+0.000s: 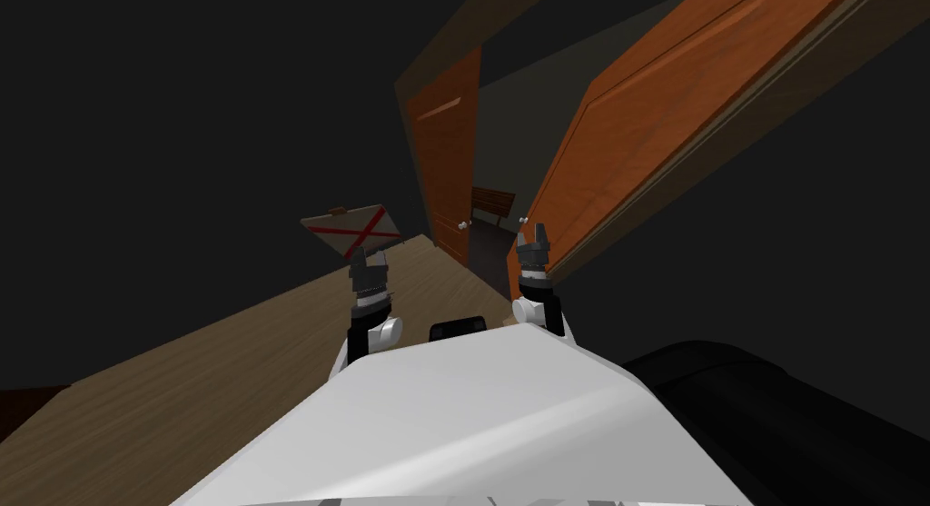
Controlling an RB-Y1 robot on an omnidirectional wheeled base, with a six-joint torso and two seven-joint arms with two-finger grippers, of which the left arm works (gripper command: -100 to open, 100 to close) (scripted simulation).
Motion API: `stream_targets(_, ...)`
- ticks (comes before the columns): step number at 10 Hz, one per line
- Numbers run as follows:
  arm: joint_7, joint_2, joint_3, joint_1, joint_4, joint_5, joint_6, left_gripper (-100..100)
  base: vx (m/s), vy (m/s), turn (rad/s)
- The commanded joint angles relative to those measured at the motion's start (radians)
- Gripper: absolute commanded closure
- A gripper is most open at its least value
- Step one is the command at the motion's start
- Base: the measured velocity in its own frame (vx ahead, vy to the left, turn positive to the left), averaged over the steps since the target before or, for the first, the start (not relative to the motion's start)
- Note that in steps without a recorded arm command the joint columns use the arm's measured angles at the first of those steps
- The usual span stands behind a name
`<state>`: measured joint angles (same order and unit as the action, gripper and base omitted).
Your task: Push the door open
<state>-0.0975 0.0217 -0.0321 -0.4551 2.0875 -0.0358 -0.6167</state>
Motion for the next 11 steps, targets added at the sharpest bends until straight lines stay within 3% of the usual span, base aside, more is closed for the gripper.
stream_targets(1,-0.029,0.009,-0.01,0.014,-0.032,0.001,-0.005,-100,0.116,0.005,-0.047)
stream_targets(11,-0.203,0.049,-0.081,0.102,-0.231,0.01,-0.039,-100,0.093,0.009,-0.044)
